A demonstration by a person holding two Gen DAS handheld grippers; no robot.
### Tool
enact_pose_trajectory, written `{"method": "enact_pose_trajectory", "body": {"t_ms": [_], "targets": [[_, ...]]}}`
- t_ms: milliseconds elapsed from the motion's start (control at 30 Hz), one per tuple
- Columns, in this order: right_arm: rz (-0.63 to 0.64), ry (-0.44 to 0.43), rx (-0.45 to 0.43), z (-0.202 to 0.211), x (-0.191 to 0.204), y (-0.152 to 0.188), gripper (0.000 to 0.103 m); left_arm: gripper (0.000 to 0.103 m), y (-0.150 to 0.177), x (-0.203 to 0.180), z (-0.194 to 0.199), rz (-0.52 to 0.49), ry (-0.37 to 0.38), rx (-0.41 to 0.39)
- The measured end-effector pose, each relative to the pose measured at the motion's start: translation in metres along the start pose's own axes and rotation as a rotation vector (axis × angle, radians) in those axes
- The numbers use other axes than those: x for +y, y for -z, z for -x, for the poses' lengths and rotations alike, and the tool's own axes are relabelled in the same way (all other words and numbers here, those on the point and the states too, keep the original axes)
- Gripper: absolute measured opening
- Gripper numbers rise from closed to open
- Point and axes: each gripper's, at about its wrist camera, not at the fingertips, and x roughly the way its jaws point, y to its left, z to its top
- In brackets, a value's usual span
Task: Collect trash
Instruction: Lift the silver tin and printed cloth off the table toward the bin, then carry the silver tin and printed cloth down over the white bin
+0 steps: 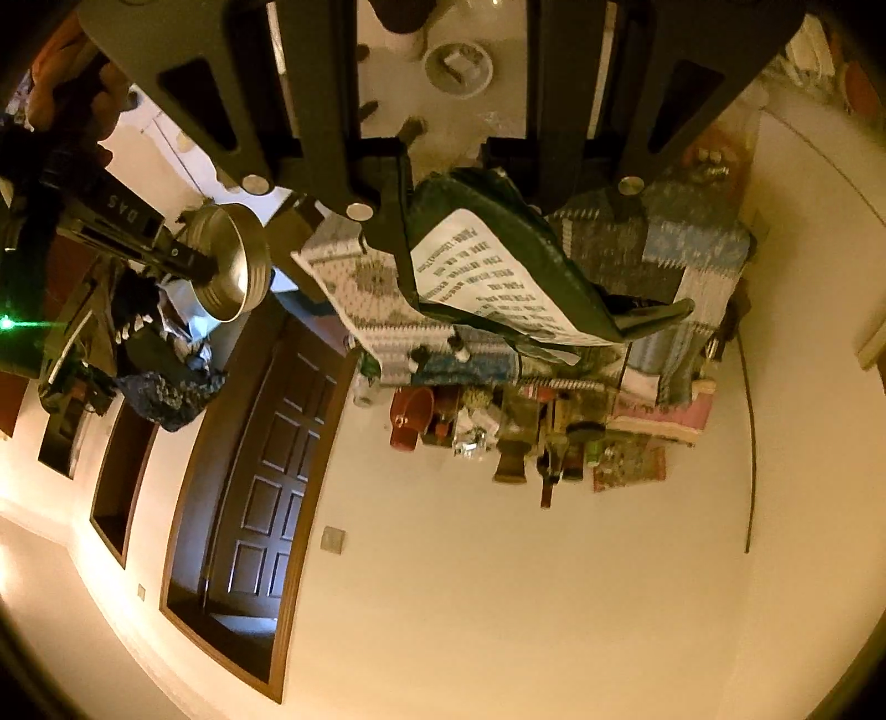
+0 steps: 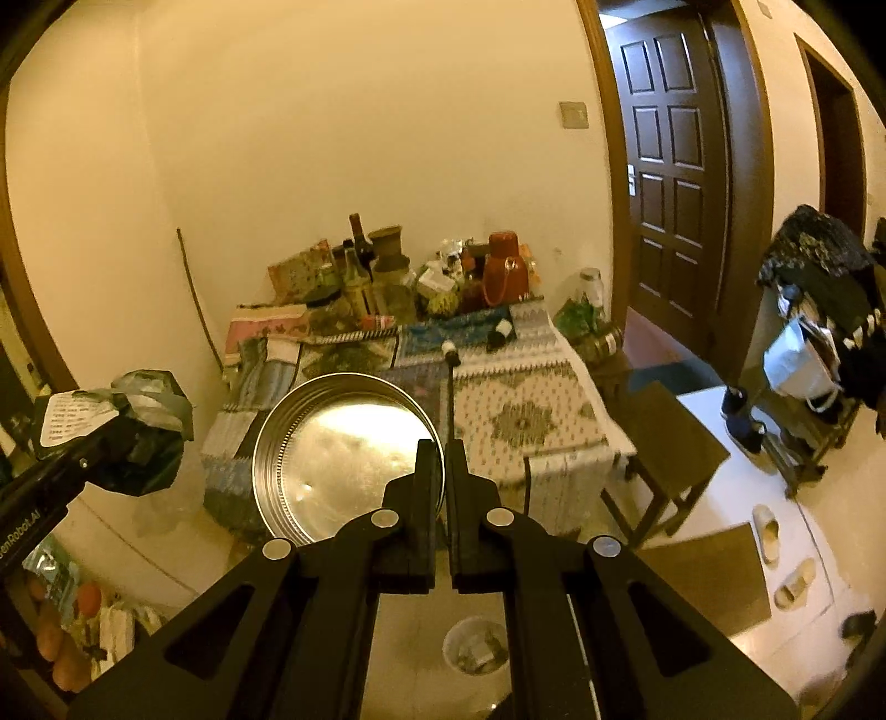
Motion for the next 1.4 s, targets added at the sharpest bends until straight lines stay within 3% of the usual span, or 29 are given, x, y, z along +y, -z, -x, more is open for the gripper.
{"method": "enact_pose_trajectory", "body": {"t_ms": [333, 533, 733, 1033, 1400], "targets": [[-0.002, 0.036, 0.07, 0.009, -0.007, 0.026, 0.003, 0.016, 0.025, -0.004, 0.006, -0.012, 0.008, 0.062], [0.005, 0.026, 0.137, -0.009, -0.022, 0.047, 0.003, 0.016, 0.049, -0.016, -0.022, -0.009, -0.005, 0.153], [0.015, 0.018, 0.209, -0.034, -0.042, 0.068, 0.003, 0.016, 0.088, -0.029, -0.072, 0.015, -0.017, 0.276], [0.032, 0.016, 0.331, -0.116, -0.078, 0.119, 0.003, 0.016, 0.165, -0.03, -0.155, 0.061, -0.045, 0.422], [0.009, 0.004, 0.456, -0.223, -0.109, 0.207, 0.003, 0.016, 0.29, -0.005, -0.27, 0.103, -0.065, 0.605]]}}
